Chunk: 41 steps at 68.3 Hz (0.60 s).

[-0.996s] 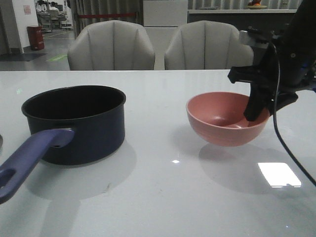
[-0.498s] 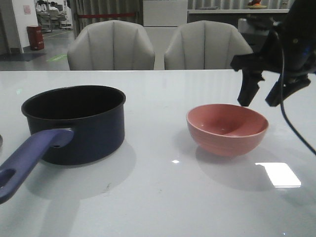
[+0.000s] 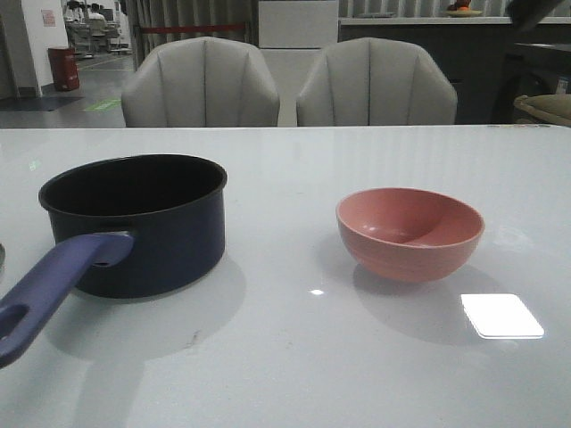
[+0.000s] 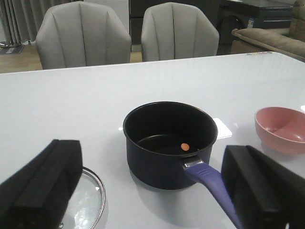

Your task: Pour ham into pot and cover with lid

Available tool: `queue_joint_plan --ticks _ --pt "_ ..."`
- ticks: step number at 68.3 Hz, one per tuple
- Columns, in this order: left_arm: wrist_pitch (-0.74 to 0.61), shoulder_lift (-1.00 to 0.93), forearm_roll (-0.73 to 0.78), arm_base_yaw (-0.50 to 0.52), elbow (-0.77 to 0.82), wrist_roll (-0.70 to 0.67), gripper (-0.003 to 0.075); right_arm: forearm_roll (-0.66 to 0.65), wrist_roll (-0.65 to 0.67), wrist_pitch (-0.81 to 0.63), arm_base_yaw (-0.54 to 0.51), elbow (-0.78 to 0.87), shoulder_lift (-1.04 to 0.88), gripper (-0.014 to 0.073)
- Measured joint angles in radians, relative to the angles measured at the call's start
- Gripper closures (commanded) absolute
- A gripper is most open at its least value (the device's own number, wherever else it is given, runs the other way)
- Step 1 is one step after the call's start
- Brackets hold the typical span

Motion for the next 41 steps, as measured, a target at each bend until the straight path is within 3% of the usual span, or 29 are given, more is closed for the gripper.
queue_joint_plan --ticks 31,41 --pt "0.0 0.0 0.0 0.0 0.0 0.0 0.0082 0.008 0.0 -0.365 0.0 0.524 -0.539 0.0088" --pt "0.0 0.0 0.0 0.0 0.0 0.0 0.0082 0.01 -0.002 -0.407 0.0 0.647 -0.705 0.009"
